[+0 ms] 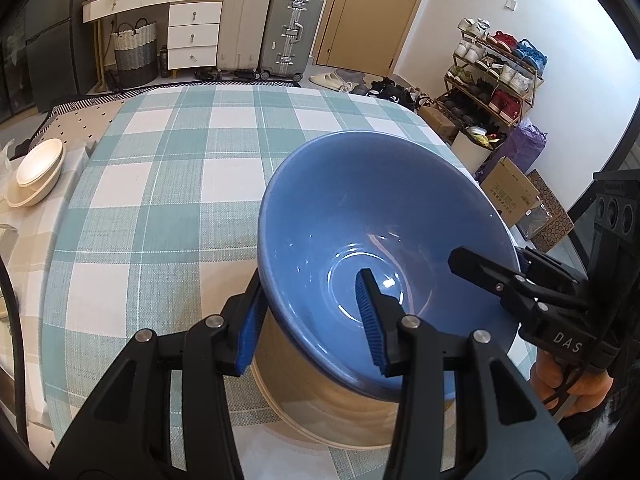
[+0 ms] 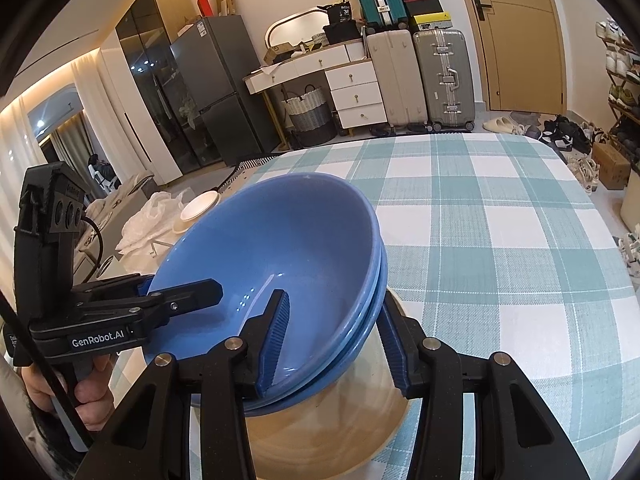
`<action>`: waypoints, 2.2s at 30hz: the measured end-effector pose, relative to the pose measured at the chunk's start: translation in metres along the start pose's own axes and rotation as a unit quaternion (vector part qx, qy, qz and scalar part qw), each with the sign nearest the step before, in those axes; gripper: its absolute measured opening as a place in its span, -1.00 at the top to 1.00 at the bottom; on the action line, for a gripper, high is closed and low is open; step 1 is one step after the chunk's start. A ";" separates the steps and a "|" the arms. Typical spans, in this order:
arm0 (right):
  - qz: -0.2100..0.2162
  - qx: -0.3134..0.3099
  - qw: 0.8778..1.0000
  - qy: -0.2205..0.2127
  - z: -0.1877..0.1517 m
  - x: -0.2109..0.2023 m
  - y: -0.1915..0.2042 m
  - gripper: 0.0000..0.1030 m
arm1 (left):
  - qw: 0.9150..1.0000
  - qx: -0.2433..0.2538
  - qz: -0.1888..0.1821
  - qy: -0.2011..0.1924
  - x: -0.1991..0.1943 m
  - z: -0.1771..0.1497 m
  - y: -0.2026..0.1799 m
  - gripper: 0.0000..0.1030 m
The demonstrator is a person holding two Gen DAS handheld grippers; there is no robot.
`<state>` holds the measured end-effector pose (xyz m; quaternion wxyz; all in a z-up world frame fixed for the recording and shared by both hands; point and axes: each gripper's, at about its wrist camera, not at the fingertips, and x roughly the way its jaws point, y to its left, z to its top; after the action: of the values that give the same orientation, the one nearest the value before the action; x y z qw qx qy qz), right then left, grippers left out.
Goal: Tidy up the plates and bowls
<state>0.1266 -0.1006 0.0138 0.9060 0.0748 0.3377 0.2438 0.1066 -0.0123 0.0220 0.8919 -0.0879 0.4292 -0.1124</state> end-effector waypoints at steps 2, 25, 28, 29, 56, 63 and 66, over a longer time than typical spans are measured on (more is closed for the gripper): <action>-0.001 -0.002 1.000 -0.001 0.001 0.001 -0.001 0.11 | 1.000 -0.002 0.002 0.000 0.002 0.002 -0.001 0.22; 0.001 -0.033 0.999 -0.022 0.001 -0.008 -0.001 -0.49 | 0.998 0.026 0.035 -0.044 -0.006 0.003 -0.009 -0.48; 0.007 -0.035 0.999 -0.034 0.000 -0.016 -0.004 -0.75 | 0.997 0.033 0.041 -0.054 -0.012 -0.002 -0.010 -0.51; 0.006 -0.038 0.999 -0.038 -0.001 -0.018 -0.004 -0.77 | 0.997 0.034 0.039 -0.056 -0.015 -0.004 -0.010 -0.51; 0.037 -0.105 0.986 -0.127 -0.042 -0.064 -0.021 -0.99 | 0.983 0.056 0.047 -0.168 -0.075 -0.072 0.002 -0.96; 0.043 -0.115 0.982 -0.140 -0.053 -0.069 -0.030 -0.99 | 0.981 0.057 0.054 -0.180 -0.079 -0.084 0.009 -0.96; 0.043 -0.119 0.982 -0.142 -0.058 -0.071 -0.034 -0.99 | 0.978 0.061 0.060 -0.189 -0.078 -0.089 0.013 -0.96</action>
<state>0.0563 -0.1665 0.0003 0.9359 0.0144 0.1704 0.3081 -0.0087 0.0162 0.0225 0.9656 -0.0275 0.2501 -0.0661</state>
